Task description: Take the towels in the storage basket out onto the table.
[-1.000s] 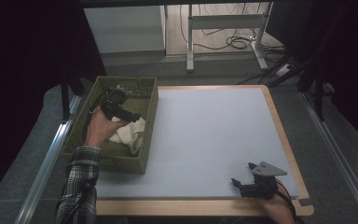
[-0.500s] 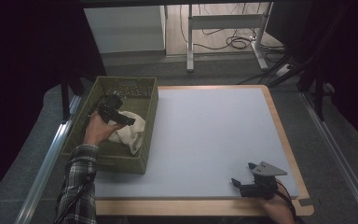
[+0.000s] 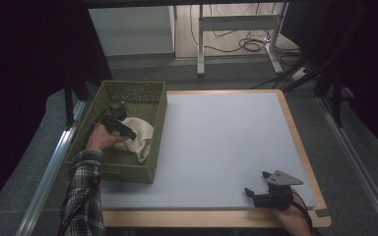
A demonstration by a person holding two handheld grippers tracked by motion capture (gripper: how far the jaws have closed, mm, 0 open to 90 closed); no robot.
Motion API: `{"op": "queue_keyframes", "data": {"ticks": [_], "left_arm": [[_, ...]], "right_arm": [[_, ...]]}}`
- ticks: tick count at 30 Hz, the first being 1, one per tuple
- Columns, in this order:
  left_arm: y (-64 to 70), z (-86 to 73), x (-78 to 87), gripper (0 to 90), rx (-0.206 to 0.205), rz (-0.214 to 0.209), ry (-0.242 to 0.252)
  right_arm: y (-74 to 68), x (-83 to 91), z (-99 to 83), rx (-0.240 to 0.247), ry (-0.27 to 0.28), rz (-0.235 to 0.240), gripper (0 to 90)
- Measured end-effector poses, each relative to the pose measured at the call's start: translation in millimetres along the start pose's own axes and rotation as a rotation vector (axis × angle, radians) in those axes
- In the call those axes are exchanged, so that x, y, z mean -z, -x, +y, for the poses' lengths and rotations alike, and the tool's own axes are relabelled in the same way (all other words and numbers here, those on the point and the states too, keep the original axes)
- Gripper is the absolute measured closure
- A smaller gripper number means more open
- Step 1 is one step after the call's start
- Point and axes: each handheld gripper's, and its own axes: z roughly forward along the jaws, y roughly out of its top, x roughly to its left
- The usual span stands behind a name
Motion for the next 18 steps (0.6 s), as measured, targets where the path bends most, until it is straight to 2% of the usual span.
{"op": "queue_keyframes", "data": {"ticks": [1,2,3,5,7,8,9,11,13,15,16,18], "left_arm": [[0.4,0.3,-5.0,5.0,-0.006,0.011,-0.042],[1.1,0.2,-7.5,5.4,-0.010,0.018,-0.064],[1.5,0.0,-9.8,5.9,-0.012,0.019,-0.082],[1.1,0.0,-9.9,8.8,0.004,-0.009,-0.086],[0.0,-0.7,-8.3,19.5,0.021,-0.048,-0.084],[0.0,-0.7,-8.3,23.2,0.021,-0.048,-0.084],[-0.2,-0.9,-6.9,33.8,0.019,-0.047,-0.085],[0.6,-2.7,-3.1,44.1,0.018,-0.005,-0.085],[0.9,-3.0,-1.4,58.7,0.023,-0.011,-0.090],[2.5,-2.8,0.9,70.3,0.005,-0.004,-0.094],[3.6,-2.6,1.2,81.5,-0.005,0.008,-0.100],[4.3,-2.4,1.6,83.3,-0.006,0.010,-0.102]], "right_arm": [[0.0,0.0,0.0,0.000,0.000,0.000,8.2],[0.0,0.0,0.0,0.000,0.000,0.000,8.2],[0.0,0.0,0.0,-0.001,0.000,0.000,8.2],[0.1,0.0,0.0,0.001,0.000,0.000,8.2],[0.0,0.0,0.0,0.001,0.000,0.000,8.2],[0.0,0.0,0.0,0.001,0.000,0.000,8.2],[0.0,0.0,0.0,0.001,0.000,0.000,8.2],[0.0,0.0,0.0,0.001,0.000,0.000,8.2],[0.0,0.0,0.0,0.001,0.000,-0.001,8.2],[-0.1,0.0,0.0,0.000,0.000,0.000,8.2],[0.0,0.0,0.0,0.000,0.000,0.000,8.2],[0.0,0.1,0.0,0.000,0.000,0.000,8.2]]}}
